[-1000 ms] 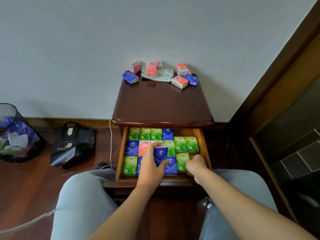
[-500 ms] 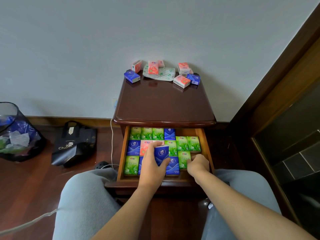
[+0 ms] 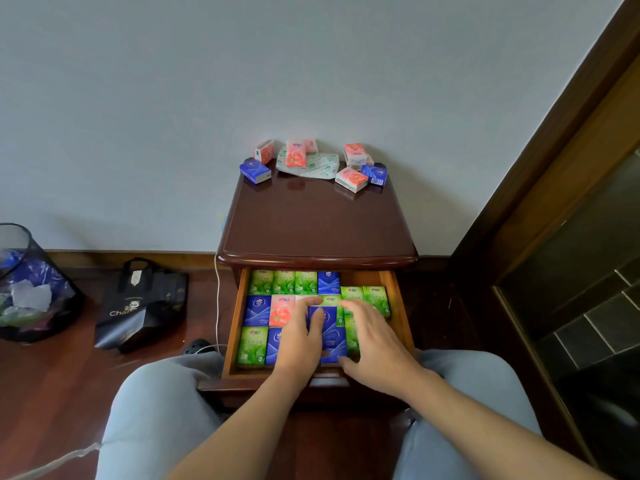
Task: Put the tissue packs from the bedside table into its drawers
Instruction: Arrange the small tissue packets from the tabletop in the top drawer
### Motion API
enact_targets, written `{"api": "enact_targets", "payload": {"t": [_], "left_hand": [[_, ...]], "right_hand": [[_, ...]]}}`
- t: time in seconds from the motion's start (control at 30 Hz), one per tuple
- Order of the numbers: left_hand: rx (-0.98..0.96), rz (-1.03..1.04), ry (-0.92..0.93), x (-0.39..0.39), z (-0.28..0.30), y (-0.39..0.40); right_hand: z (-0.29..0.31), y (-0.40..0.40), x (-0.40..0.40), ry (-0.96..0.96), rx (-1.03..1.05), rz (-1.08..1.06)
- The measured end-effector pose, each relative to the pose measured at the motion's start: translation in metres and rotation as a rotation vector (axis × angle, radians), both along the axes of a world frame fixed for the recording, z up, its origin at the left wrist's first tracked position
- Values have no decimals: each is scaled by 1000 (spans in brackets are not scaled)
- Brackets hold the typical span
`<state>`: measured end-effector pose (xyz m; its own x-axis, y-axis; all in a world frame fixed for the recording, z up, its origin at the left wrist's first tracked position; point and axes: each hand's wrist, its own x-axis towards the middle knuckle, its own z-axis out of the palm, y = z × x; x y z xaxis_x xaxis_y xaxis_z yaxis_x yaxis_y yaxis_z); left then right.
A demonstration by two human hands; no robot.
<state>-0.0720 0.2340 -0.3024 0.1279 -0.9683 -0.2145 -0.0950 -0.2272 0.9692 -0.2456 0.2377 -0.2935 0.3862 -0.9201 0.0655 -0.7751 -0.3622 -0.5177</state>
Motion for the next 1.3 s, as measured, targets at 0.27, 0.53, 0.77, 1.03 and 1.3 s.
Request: {"api": "enact_targets", "payload": {"t": [0.27,0.53,0.77,1.03,1.3], "left_hand": [[22,-180,-70,-38,-3,-6],[-169,-360,-841,-26,-18,9],[-126,-426,-967,-30,-24,5],[-29,-460,-932,-28,-27,3],[-25,-427,-968,-29,-23,5]], "right_hand": [[17,-14,-27,172,-172,97],[12,-29,-57,527,-146,-68],[-5,-34,-52,668,-141,-14],[-10,-35,-52,721,-66,1],[-9,-40,-54,576,-91,145]]}}
